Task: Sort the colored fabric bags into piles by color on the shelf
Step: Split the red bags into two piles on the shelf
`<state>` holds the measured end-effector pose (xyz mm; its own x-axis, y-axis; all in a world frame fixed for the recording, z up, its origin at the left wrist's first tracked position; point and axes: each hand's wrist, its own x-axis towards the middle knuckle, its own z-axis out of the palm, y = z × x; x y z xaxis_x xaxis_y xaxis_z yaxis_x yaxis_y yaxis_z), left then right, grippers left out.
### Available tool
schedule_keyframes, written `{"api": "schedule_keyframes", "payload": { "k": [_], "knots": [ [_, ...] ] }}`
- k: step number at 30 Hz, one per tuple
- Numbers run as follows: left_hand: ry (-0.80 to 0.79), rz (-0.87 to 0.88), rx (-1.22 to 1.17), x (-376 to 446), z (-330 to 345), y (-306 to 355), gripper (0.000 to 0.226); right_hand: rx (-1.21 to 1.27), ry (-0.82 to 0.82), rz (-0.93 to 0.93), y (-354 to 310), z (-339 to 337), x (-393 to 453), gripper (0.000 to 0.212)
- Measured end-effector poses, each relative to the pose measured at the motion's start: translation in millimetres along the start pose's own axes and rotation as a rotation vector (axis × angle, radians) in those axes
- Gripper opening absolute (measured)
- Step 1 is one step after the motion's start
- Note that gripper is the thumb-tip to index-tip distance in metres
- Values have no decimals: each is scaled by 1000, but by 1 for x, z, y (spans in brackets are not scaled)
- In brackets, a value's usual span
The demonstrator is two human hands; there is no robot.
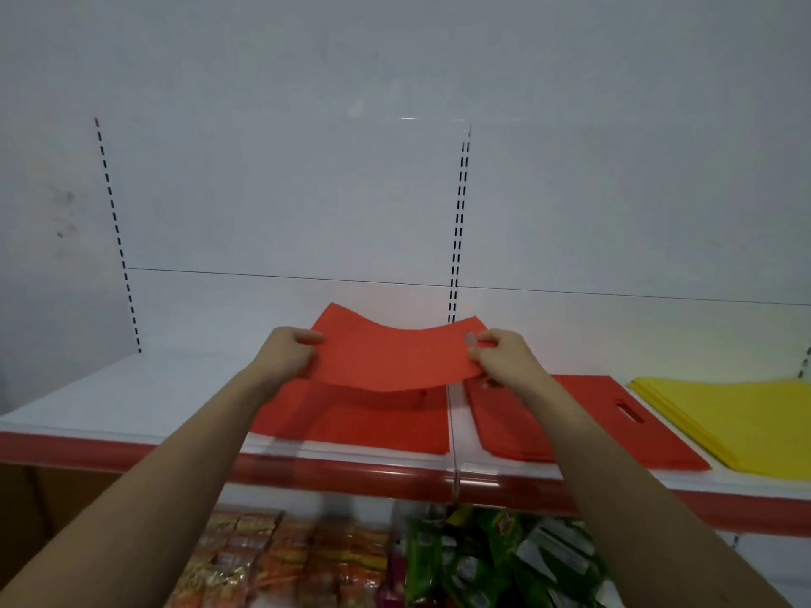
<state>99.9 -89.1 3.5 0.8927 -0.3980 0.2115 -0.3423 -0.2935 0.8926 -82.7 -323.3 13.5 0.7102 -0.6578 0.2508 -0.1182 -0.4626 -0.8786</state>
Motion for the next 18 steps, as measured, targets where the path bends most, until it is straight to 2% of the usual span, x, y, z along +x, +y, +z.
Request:
{"api": "schedule_keyframes", "payload": {
  "k": [3,9,18],
  "knots": [
    [-18,-26,-85,-13,25,23,50,18,-109,31,2,-36,-3,43],
    [-121,-61,-139,-39,93,61,70,-29,-85,60,31,-108,0,64],
    [-219,-78,-7,-64,201,79,78,-171,-31,184,106,-190,-4,62]
  ]
}}
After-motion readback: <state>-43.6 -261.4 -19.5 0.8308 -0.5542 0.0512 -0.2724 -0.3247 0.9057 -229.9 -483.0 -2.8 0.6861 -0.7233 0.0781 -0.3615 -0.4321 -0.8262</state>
